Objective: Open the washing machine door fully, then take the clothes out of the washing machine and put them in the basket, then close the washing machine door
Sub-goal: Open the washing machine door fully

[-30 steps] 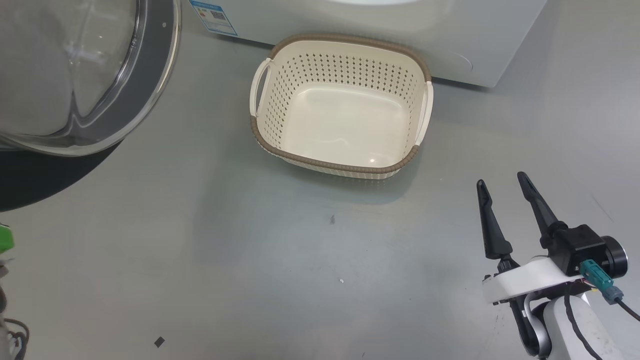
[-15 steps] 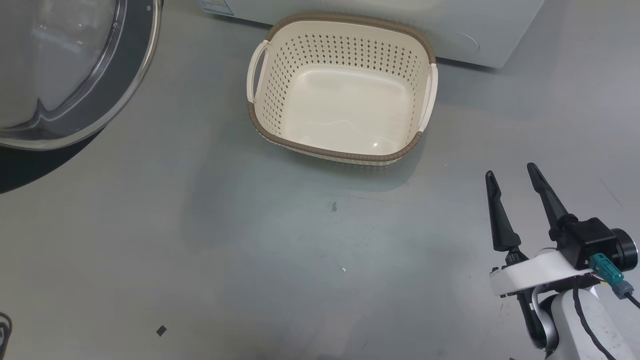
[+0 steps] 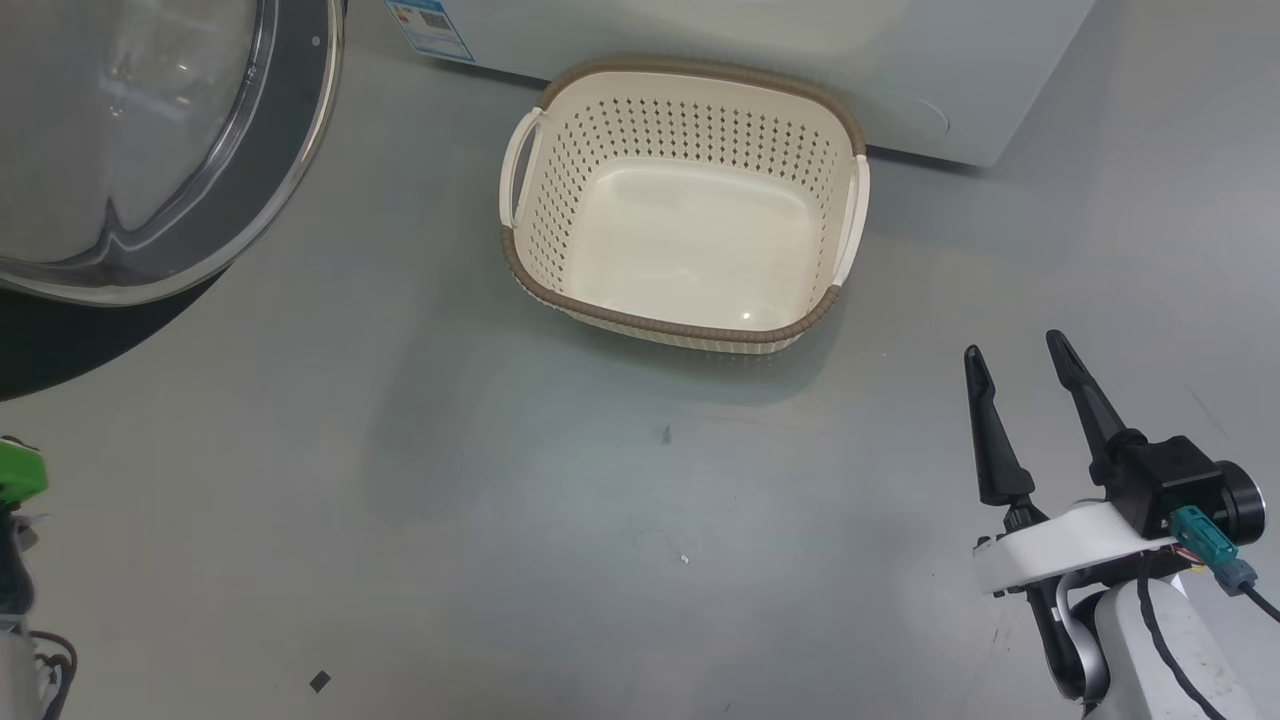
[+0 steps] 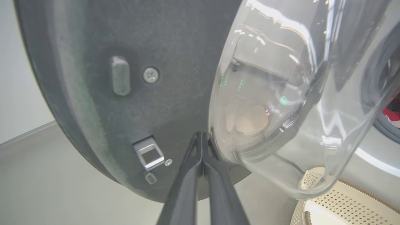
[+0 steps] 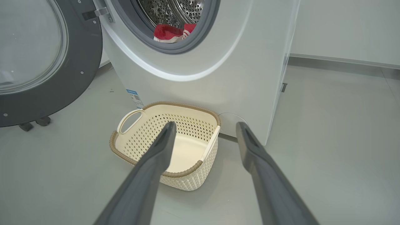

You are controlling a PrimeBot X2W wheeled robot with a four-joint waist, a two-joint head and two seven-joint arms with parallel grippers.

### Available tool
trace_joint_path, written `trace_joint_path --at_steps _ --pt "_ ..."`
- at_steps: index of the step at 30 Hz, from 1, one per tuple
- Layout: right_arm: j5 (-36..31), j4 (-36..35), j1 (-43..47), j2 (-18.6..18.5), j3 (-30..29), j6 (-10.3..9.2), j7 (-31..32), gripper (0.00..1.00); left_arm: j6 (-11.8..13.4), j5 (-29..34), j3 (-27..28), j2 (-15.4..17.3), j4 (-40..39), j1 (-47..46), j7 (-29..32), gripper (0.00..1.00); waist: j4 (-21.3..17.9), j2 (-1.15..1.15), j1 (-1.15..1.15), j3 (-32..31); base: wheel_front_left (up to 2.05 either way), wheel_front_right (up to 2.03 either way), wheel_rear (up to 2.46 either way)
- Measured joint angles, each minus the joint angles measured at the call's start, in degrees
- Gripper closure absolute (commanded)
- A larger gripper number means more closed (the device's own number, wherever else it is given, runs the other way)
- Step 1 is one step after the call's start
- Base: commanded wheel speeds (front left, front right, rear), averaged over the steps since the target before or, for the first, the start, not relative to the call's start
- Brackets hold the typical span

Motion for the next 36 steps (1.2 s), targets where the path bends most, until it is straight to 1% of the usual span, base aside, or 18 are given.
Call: trace_joint_path --at_steps 3,8,10,14,21,27,29,36 --pt "0.1 0.5 0.0 0.3 0.1 0.00 0.0 0.00 0.0 1.0 -0.8 -0.5 0.3 0.0 -0.5 1.00 0.0 0.00 0.00 -1.1 0.00 0.00 0.00" --pt "0.1 0.9 0.0 1.2 0.3 0.00 0.0 0.00 -0.8 2.3 -2.2 -0.6 0.9 0.2 -1.4 1.00 -0.3 0.00 0.00 -3.5 0.00 0.00 0.00" --pt "0.3 1.4 0.0 1.5 0.4 0.01 0.0 0.00 -1.1 3.3 -3.6 -0.7 1.1 0.6 -1.5 1.00 -0.6 0.00 0.00 -5.2 0.00 0.00 0.00" --pt "1.7 1.7 0.0 2.0 0.2 0.01 0.0 0.00 -1.5 4.8 -5.1 -1.0 1.1 2.5 -2.0 1.00 -1.2 0.00 0.00 -7.6 0.00 0.00 0.00" --pt "2.2 2.1 0.3 2.7 0.3 0.02 0.0 0.00 -2.2 6.2 -7.3 -1.3 -0.2 5.9 -2.4 1.00 -2.5 0.00 0.00 -11.6 0.00 0.00 0.00" --pt "2.8 2.3 1.5 3.0 0.5 0.08 0.0 0.00 -2.6 6.8 -9.4 -2.1 -3.6 9.6 -2.9 1.00 -5.1 0.00 0.00 -15.7 0.00 0.00 0.00" --pt "2.9 2.2 1.5 3.0 0.3 0.08 0.0 0.00 -3.0 6.8 -10.0 -2.8 -4.5 10.6 -2.9 1.00 -6.0 0.00 0.00 -16.6 0.00 0.00 0.00" --pt "3.2 2.0 2.7 3.2 0.4 0.09 0.0 0.00 -3.1 6.8 -11.2 -3.8 -8.4 13.9 -3.5 1.00 -9.3 0.00 -0.01 -19.5 0.00 0.00 0.00"
